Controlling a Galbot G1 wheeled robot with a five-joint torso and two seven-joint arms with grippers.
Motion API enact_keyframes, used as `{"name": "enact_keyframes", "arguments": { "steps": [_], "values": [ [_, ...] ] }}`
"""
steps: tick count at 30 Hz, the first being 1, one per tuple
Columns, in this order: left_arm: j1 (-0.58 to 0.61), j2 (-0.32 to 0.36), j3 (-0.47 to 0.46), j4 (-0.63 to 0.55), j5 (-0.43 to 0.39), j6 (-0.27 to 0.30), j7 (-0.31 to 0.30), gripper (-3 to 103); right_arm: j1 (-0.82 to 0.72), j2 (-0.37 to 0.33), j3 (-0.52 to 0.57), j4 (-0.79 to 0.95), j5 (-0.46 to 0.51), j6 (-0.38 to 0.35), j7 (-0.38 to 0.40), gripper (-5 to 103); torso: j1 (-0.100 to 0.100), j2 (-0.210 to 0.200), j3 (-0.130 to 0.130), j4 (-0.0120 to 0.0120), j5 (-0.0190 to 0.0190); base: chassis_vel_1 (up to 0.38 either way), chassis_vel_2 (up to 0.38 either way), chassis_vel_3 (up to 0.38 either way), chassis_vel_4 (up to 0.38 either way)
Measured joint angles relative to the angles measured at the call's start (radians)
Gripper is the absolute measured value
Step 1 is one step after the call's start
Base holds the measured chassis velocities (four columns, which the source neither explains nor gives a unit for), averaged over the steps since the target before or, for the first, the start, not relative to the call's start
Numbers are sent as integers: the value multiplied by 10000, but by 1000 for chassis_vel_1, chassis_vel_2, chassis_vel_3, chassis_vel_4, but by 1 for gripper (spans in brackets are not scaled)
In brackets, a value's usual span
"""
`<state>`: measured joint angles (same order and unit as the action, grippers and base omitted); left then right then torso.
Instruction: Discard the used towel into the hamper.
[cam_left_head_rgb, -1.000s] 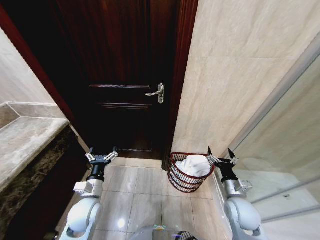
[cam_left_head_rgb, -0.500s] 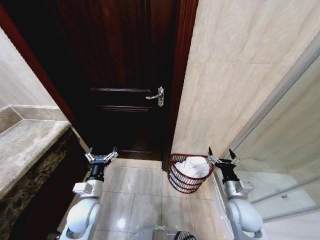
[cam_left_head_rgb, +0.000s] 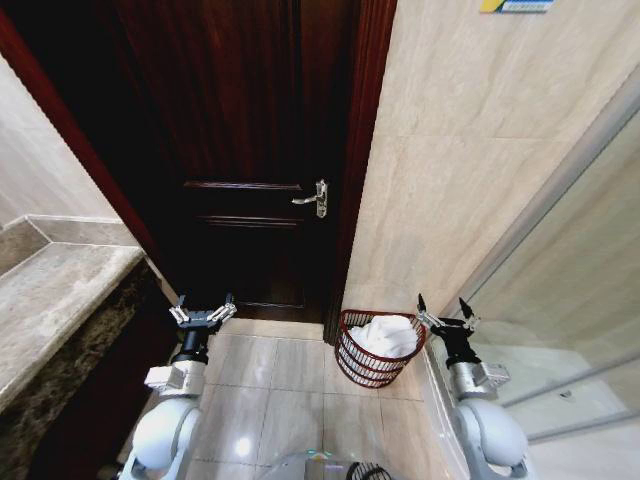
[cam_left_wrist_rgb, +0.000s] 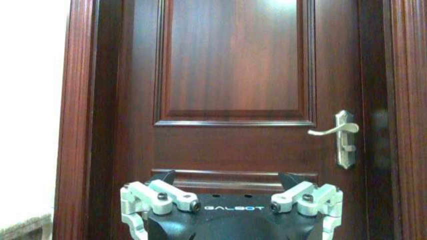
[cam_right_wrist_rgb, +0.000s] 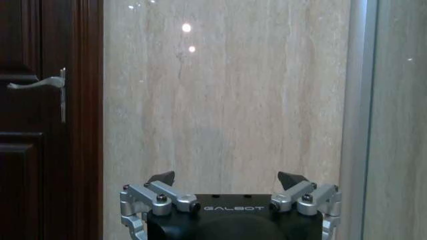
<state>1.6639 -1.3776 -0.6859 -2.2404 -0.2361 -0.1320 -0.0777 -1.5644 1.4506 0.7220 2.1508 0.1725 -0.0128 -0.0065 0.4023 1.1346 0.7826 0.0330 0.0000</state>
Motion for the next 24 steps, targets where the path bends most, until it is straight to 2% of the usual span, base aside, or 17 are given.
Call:
{"name": "enact_keyframes", "arguments": {
  "steps": [24],
  "values": [
    [193, -19, -27, -188, 35, -122, 4, 100, -226, 25, 107, 246, 53, 9, -27, 100, 613, 1358, 745, 0, 0, 0, 0, 0, 0]
  ]
}}
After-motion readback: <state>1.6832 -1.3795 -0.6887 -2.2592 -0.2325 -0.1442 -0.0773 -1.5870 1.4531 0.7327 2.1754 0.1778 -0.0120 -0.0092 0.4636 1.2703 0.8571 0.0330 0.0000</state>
